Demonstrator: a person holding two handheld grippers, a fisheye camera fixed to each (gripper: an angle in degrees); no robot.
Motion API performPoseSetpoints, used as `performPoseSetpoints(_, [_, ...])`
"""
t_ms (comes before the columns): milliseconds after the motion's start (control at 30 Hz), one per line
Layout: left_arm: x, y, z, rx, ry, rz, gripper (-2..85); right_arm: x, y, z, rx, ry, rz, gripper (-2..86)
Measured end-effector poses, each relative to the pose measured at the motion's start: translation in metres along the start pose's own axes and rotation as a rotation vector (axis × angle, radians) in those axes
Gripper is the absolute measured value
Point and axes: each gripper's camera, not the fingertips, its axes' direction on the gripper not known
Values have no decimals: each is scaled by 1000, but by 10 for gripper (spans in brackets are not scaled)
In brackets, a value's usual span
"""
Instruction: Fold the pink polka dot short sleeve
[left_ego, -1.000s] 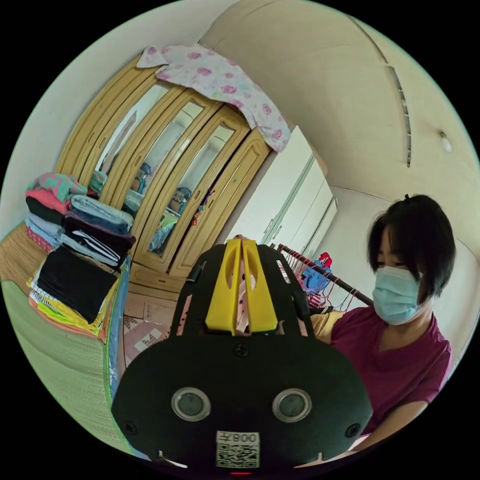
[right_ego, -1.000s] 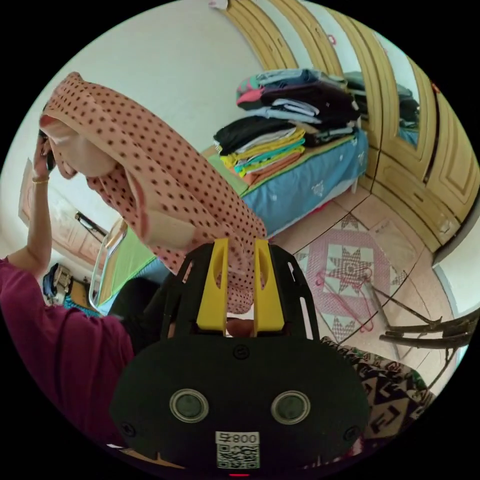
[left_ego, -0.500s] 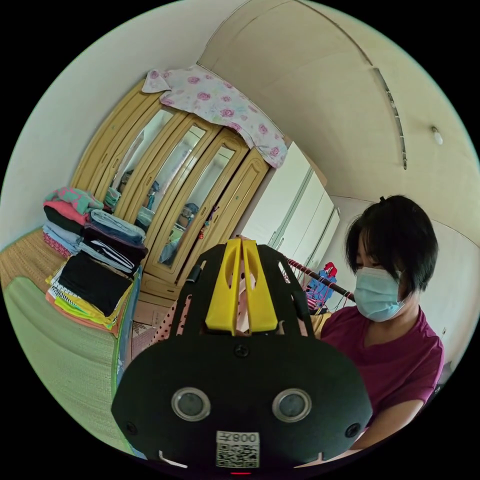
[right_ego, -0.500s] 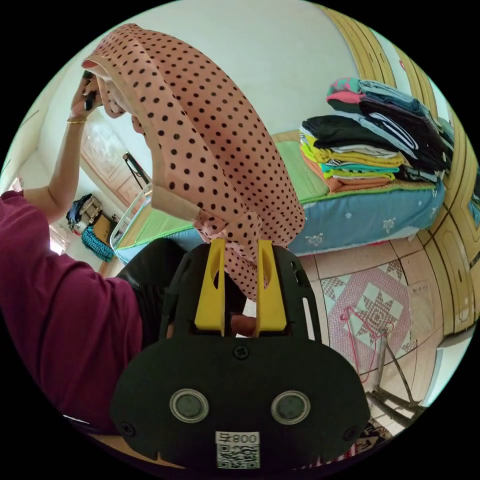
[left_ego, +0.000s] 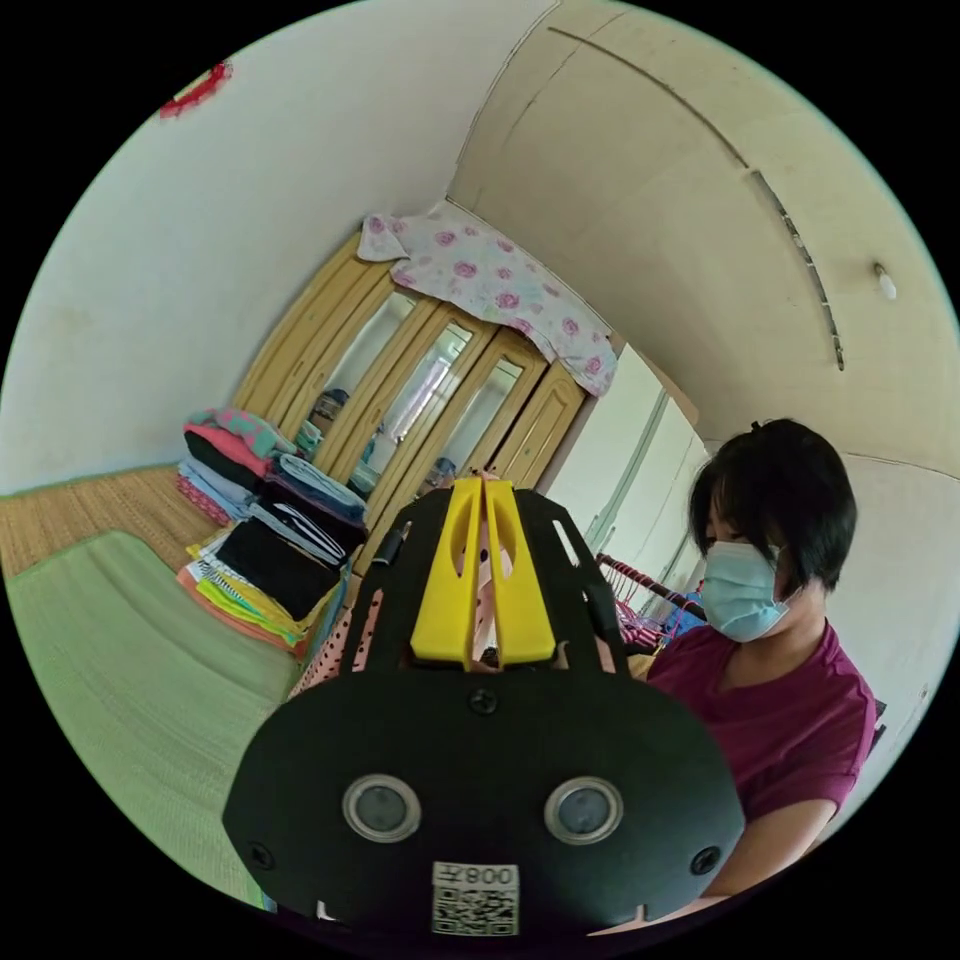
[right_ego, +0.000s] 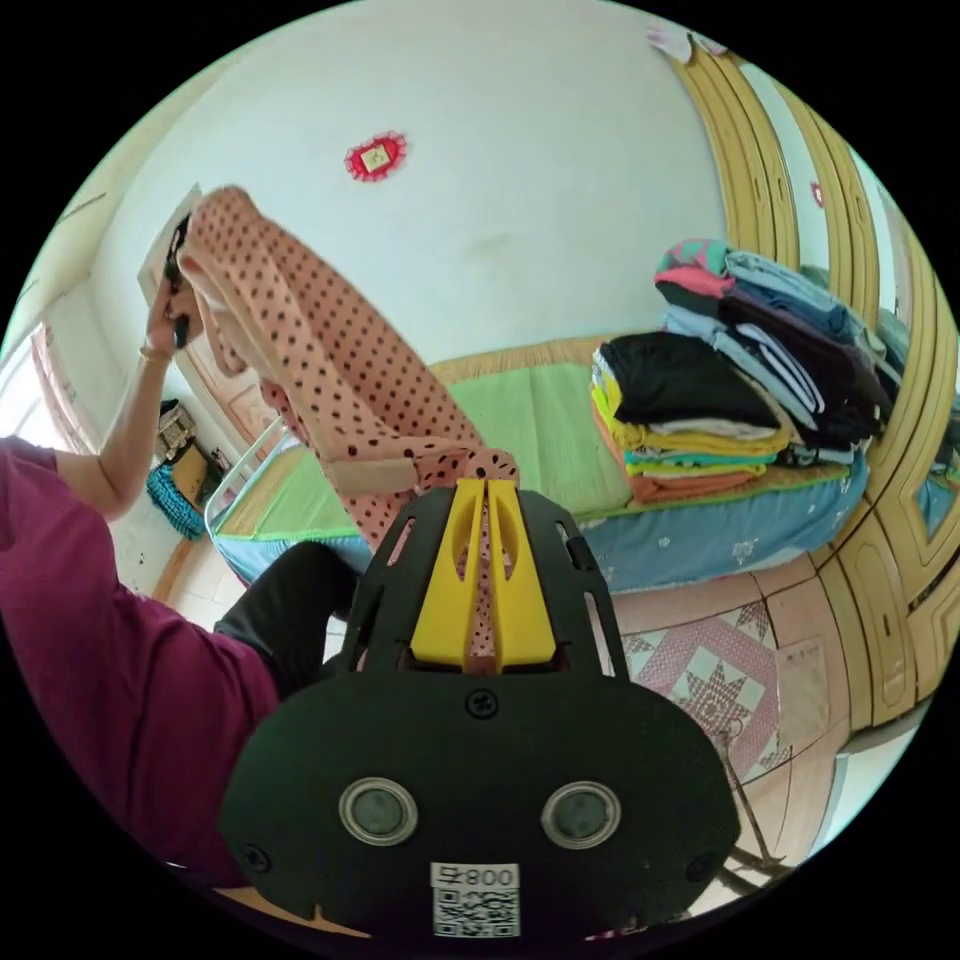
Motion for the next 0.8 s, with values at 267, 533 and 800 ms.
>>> performPoseSetpoints(267, [60, 35, -146, 148, -153, 52, 1, -46, -25, -93, 294, 21, -119, 2])
performPoseSetpoints(533, [145, 85, -266, 277, -288, 141, 1, -108, -14, -164, 511, -3, -258, 2])
performPoseSetpoints(800, [233, 122, -334, 361, -366, 337, 1, -173, 14, -205, 671, -30, -392, 2])
